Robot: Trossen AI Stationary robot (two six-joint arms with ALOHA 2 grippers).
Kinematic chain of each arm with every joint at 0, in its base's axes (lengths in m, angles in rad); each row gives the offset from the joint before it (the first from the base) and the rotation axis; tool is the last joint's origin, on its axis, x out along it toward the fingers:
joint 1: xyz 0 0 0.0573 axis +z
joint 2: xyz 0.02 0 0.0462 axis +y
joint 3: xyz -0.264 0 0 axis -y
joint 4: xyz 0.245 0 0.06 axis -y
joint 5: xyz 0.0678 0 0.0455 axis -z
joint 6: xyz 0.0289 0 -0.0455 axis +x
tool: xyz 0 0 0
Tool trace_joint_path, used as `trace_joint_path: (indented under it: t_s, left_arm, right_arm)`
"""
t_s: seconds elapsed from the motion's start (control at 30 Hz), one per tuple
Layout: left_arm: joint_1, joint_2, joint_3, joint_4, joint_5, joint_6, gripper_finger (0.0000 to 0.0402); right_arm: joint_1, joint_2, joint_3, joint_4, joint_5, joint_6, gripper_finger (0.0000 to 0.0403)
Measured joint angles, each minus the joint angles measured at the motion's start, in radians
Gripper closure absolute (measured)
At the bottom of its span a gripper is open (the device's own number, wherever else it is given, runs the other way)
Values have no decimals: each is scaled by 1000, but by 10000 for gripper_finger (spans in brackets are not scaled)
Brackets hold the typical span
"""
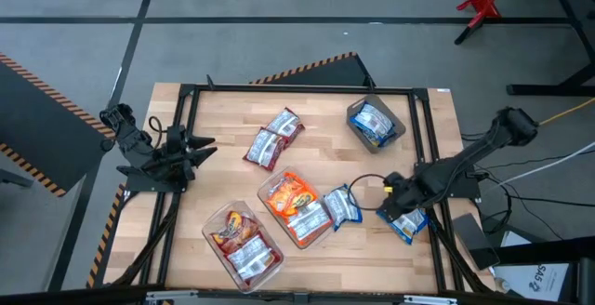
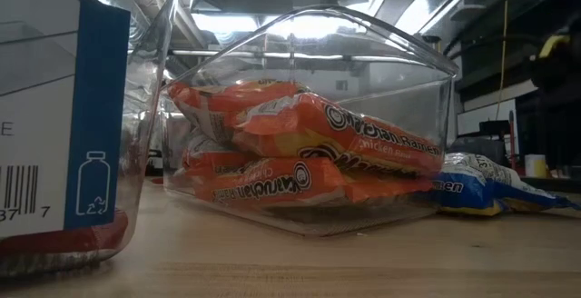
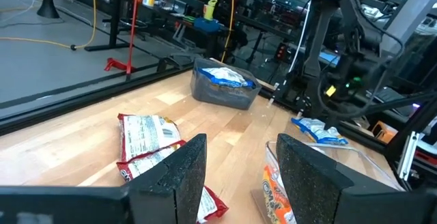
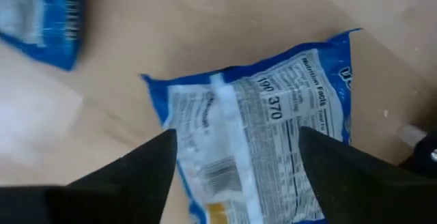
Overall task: Sort Maruchan noodles
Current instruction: Put the blue noodle pack into the black bin
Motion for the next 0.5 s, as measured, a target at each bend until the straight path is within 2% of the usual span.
trace_joint_path:
  t_s: [0.13, 0.27, 0.37, 0.5]
  left_arm:
    - [0, 0, 0, 1, 0, 0, 230]
    - [0, 0, 0, 0, 0, 0, 230]
    - [0, 0, 0, 0, 0, 0, 230]
    - [0, 0, 0, -1, -5, 0, 230]
  right_arm:
    - [3, 90, 0, 41, -2, -25, 106]
    - [3, 167, 1, 73, -18, -30, 126]
    - [3, 201, 3, 93, -20, -15, 165]
    - [3, 214, 8, 109, -4, -10, 244]
